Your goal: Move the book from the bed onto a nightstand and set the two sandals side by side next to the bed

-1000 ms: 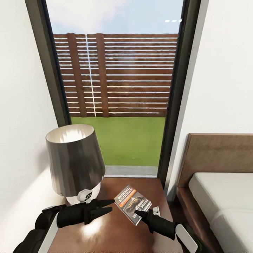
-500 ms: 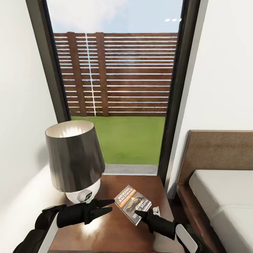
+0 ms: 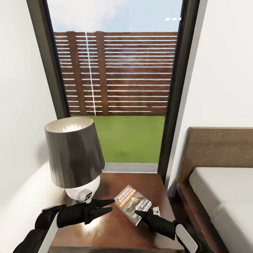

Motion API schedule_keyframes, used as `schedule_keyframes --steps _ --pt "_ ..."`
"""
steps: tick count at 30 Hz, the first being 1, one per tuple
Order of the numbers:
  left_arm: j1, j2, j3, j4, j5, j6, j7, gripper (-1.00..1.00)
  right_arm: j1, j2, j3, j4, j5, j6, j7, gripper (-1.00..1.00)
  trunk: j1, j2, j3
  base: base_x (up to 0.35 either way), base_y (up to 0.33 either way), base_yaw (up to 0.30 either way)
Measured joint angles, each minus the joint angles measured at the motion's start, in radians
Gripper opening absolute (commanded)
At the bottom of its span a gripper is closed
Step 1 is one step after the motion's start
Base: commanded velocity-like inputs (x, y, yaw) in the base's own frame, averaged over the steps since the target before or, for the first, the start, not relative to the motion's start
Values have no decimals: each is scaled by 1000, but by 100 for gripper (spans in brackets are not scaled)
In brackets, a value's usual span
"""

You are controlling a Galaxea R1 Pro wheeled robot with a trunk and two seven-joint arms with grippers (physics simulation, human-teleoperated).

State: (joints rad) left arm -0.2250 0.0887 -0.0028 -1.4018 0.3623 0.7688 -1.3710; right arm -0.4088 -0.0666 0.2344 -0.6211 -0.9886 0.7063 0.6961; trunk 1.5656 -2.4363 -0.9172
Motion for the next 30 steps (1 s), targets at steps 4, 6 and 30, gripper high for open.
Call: schedule_keyframes --steps 4,6,30 --pt "0 0 0 0 0 0 -1 100 0 0 0 0 -2 1 0 -100 4 -7 -3 0 0 0" --pt "0 0 0 0 0 0 -1 100 0 0 0 0 -1 0 0 -100 8 -14 -6 0 0 0" --pt "0 0 0 0 1 0 -1 100 0 0 0 0 -2 1 0 -100 39 -66 -67 0 0 0"
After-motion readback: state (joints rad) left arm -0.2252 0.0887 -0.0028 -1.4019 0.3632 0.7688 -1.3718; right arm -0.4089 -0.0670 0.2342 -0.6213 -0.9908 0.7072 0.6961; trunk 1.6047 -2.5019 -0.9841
